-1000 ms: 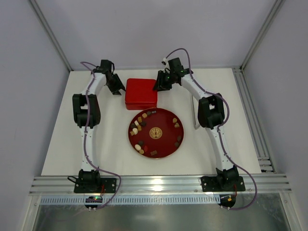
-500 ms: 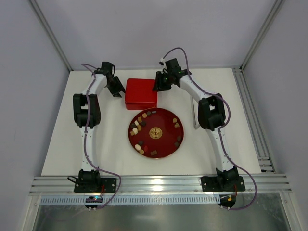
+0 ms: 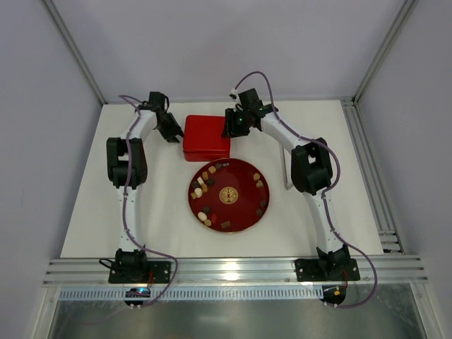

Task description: Pack the chocolate

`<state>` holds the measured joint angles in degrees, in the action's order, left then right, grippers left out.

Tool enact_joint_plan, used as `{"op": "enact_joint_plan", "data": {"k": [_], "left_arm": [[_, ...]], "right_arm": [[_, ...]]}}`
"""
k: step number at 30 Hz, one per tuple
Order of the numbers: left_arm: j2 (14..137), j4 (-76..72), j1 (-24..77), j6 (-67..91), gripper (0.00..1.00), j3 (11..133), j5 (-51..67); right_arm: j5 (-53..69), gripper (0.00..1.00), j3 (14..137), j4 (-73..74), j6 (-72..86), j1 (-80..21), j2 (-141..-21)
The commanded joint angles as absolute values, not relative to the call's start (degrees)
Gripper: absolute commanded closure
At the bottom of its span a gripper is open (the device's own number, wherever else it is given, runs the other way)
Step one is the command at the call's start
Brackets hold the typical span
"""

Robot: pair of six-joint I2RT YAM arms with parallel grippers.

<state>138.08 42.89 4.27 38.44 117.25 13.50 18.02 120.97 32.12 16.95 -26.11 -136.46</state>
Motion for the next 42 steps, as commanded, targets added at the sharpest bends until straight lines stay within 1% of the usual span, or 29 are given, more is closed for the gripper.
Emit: {"op": "enact_joint_plan", "data": {"k": [1, 4, 7, 13, 16, 18, 19, 22, 28, 37, 42], "left_arm": [[135.97, 43.24, 5.45, 38.76, 0.67, 115.14, 14.15], [135.70, 42.98, 5.54, 39.11, 0.67, 114.17, 13.71], [135.44, 43.07, 5.54, 39.64, 0.69, 113.47, 12.83], [134.91, 43.15, 5.54, 41.22, 0.76, 111.97, 10.64], [134.74, 43.33, 5.45, 41.57, 0.83, 111.36, 10.02], [134.74, 43.33, 5.45, 42.01, 0.89, 110.83, 9.67], [134.74, 43.42, 5.45, 42.19, 0.93, 110.66, 9.67], [134.65, 43.33, 5.62, 42.45, 1.00, 110.30, 9.49], [134.21, 43.24, 5.62, 42.45, 1.00, 109.42, 8.62], [132.63, 42.01, 5.54, 42.10, 1.00, 106.70, 7.74], [131.57, 41.75, 5.19, 41.22, 1.00, 105.82, 7.82]], "right_arm": [[17.58, 0.53, 118.83, 32.17, 15.47, -28.12, -132.54], [17.40, 0.51, 116.72, 31.29, 15.38, -28.56, -131.22], [16.53, 0.51, 114.79, 30.68, 15.21, -28.92, -129.91], [15.82, 0.51, 111.45, 29.27, 14.94, -29.62, -127.44], [15.56, 0.48, 109.95, 28.57, 14.77, -30.06, -126.22], [15.03, 0.48, 109.16, 28.48, 14.59, -30.32, -125.77], [14.77, 0.48, 109.07, 28.48, 14.33, -30.50, -125.60], [13.72, 0.48, 108.64, 28.83, 13.54, -31.37, -125.42], [11.17, 0.45, 107.50, 28.92, 12.31, -32.52, -124.54], [9.58, 0.44, 105.03, 28.30, 11.51, -32.52, -123.22], [9.93, 0.44, 105.82, 27.77, 12.13, -32.08, -123.13]]}}
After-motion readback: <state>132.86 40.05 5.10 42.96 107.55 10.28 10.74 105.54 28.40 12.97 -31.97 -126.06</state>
